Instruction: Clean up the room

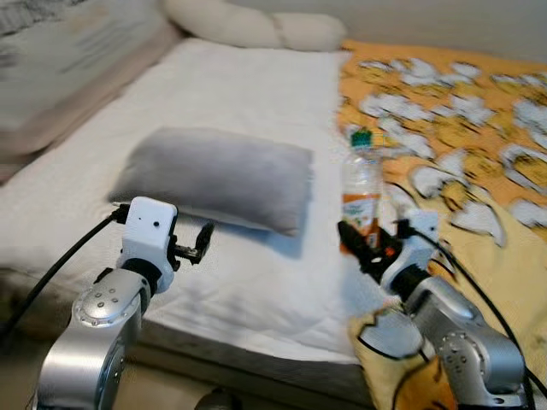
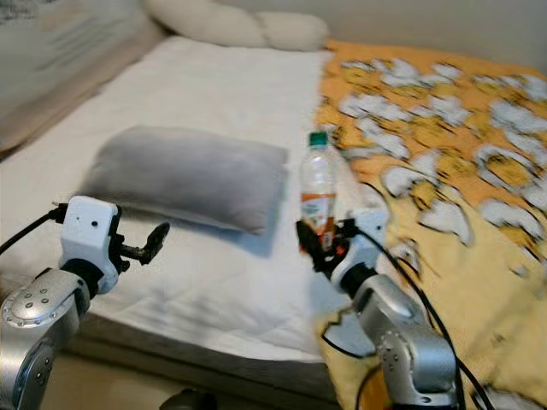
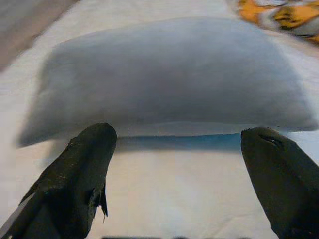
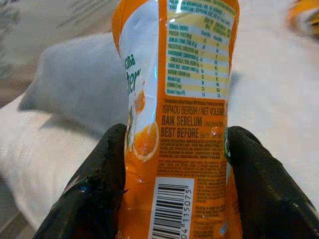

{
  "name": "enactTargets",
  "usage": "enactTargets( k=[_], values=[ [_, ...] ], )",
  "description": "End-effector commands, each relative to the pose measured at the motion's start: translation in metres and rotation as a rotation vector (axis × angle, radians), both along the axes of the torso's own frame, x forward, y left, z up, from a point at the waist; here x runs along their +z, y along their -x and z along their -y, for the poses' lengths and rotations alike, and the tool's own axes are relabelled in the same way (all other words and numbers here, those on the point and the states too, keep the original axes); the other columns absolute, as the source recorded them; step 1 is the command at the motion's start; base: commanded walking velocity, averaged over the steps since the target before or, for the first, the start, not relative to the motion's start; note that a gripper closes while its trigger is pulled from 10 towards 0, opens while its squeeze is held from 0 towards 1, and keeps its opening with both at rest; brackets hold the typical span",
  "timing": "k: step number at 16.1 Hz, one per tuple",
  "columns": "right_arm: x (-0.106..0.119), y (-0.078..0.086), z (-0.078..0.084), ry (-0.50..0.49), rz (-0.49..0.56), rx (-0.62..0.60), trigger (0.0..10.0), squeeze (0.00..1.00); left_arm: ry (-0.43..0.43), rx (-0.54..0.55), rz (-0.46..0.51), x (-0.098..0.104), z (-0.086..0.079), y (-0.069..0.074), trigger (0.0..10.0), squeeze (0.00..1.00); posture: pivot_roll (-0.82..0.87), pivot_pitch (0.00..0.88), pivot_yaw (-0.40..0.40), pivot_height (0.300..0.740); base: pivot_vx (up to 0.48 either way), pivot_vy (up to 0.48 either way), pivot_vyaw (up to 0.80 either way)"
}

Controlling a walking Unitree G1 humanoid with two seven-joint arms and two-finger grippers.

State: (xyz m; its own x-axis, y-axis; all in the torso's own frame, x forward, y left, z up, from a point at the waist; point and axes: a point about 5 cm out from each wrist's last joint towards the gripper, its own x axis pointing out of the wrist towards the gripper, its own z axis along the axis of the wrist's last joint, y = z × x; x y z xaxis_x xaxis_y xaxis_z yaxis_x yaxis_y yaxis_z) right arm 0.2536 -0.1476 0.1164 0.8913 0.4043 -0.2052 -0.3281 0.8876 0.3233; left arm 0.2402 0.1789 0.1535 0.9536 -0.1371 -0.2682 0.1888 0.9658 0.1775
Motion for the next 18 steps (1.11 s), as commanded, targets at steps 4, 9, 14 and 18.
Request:
enactTargets(
  k=[4, 9, 14, 18],
  values=[
    [0.002, 0.002, -0.009, 0.012, 0.007, 0.015, 10.0, 0.0, -0.004, 0.03, 0.008, -0.001, -0.001, -0.007, 10.0, 0.0, -0.07, 0.0, 0.023, 0.74, 0.0, 0.0, 0.8],
    [0.009, -0.007, -0.009, 0.051, 0.055, 0.039, 10.0, 0.0, 0.003, 0.082, -0.016, -0.006, -0.002, -0.013, 10.0, 0.0, -0.07, 0.0, 0.023, 0.74, 0.0, 0.0, 0.8],
    [0.009, -0.007, -0.013, 0.059, 0.05, 0.035, 10.0, 0.0, 0.039, 0.068, -0.034, -0.007, 0.002, -0.013, 10.0, 0.0, -0.08, 0.0, 0.023, 0.74, 0.0, 0.0, 0.8],
    [0.008, -0.007, -0.017, 0.087, 0.058, 0.047, 10.0, 0.0, 0.081, 0.058, -0.049, -0.006, 0.004, -0.017, 10.0, 0.0, -0.08, 0.0, 0.02, 0.74, 0.0, 0.0, 0.8]
  ],
)
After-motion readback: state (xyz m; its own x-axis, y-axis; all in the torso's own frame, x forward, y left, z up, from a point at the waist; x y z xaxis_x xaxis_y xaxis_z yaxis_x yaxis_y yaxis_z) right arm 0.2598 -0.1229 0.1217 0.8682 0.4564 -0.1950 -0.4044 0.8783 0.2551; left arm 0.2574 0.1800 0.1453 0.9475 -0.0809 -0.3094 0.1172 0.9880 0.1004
